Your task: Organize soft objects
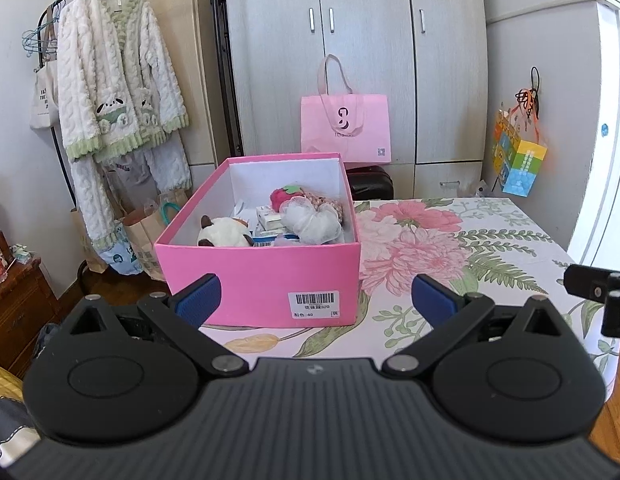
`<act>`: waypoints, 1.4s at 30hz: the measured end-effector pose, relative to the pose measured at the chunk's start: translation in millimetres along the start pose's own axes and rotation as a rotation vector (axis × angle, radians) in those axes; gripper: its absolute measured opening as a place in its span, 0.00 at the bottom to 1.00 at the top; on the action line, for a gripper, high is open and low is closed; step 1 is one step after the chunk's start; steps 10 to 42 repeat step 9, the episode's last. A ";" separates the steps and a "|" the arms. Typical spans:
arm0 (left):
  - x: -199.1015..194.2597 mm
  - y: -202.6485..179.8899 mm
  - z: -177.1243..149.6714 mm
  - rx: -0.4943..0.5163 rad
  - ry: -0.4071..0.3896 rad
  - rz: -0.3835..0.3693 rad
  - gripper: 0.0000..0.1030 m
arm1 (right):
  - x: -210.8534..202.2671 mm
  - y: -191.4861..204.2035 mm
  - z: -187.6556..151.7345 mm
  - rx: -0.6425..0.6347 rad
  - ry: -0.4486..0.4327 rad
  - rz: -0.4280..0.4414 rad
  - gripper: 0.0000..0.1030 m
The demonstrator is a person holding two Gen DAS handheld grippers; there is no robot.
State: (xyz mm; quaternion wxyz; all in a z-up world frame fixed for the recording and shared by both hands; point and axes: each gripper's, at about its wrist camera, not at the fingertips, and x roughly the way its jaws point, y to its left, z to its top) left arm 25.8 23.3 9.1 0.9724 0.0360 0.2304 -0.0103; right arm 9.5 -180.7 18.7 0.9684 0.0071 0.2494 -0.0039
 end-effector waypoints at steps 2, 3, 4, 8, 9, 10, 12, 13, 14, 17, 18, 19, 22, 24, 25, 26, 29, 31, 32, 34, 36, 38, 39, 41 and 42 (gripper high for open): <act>0.9 0.1 0.1 -0.001 0.003 0.004 1.00 | -0.6 -0.2 -0.6 0.003 0.000 -0.002 0.99; 0.8 0.4 -0.3 -0.002 0.003 0.008 1.00 | -0.3 -1.0 -0.6 0.005 0.000 -0.003 0.99; 0.7 0.8 -0.6 -0.002 0.003 0.012 1.00 | -0.2 -1.5 -0.7 0.007 0.000 -0.004 0.99; 0.2 2.2 -1.1 -0.011 0.004 0.021 1.00 | 0.7 -1.9 -1.6 0.012 0.002 -0.005 0.99; 0.2 2.3 -1.2 -0.011 0.005 0.022 1.00 | 0.8 -1.9 -1.8 0.013 0.003 -0.005 0.99; 0.2 2.3 -1.2 -0.011 0.005 0.022 1.00 | 0.8 -1.9 -1.8 0.013 0.003 -0.005 0.99; 0.2 2.3 -1.2 -0.011 0.005 0.022 1.00 | 0.8 -1.9 -1.8 0.013 0.003 -0.005 0.99; 0.2 2.3 -1.2 -0.011 0.005 0.022 1.00 | 0.8 -1.9 -1.8 0.013 0.003 -0.005 0.99; 0.2 2.3 -1.2 -0.011 0.005 0.022 1.00 | 0.8 -1.9 -1.8 0.013 0.003 -0.005 0.99; 0.2 2.3 -1.2 -0.011 0.005 0.022 1.00 | 0.8 -1.9 -1.8 0.013 0.003 -0.005 0.99; 0.2 2.3 -1.2 -0.011 0.005 0.022 1.00 | 0.8 -1.9 -1.8 0.013 0.003 -0.005 0.99; 0.2 2.3 -1.2 -0.011 0.005 0.022 1.00 | 0.8 -1.9 -1.8 0.013 0.003 -0.005 0.99; 0.2 2.3 -1.2 -0.011 0.005 0.022 1.00 | 0.8 -1.9 -1.8 0.013 0.003 -0.005 0.99; 0.2 2.3 -1.2 -0.011 0.005 0.022 1.00 | 0.8 -1.9 -1.8 0.013 0.003 -0.005 0.99; 0.2 2.3 -1.2 -0.011 0.005 0.022 1.00 | 0.8 -1.9 -1.8 0.013 0.003 -0.005 0.99; 0.2 2.3 -1.2 -0.011 0.005 0.022 1.00 | 0.8 -1.9 -1.8 0.013 0.003 -0.005 0.99; 0.2 2.3 -1.2 -0.011 0.005 0.022 1.00 | 0.8 -1.9 -1.8 0.013 0.003 -0.005 0.99; 0.2 2.3 -1.2 -0.011 0.005 0.022 1.00 | 0.8 -1.9 -1.8 0.013 0.003 -0.005 0.99; 0.2 2.3 -1.2 -0.011 0.005 0.022 1.00 | 0.8 -1.9 -1.8 0.013 0.003 -0.005 0.99; 0.2 2.3 -1.2 -0.011 0.005 0.022 1.00 | 0.8 -1.9 -1.8 0.013 0.003 -0.005 0.99; 0.2 2.3 -1.2 -0.011 0.005 0.022 1.00 | 0.8 -1.9 -1.8 0.013 0.003 -0.005 0.99; 0.2 2.3 -1.2 -0.011 0.005 0.022 1.00 | 0.8 -1.9 -1.8 0.013 0.003 -0.005 0.99; 0.2 2.3 -1.2 -0.011 0.005 0.022 1.00 | 0.8 -1.9 -1.8 0.013 0.003 -0.005 0.99; 0.2 2.3 -1.2 -0.011 0.005 0.022 1.00 | 0.8 -1.9 -1.8 0.013 0.003 -0.005 0.99; 0.2 2.3 -1.2 -0.011 0.005 0.022 1.00 | 0.8 -1.9 -1.8 0.013 0.003 -0.005 0.99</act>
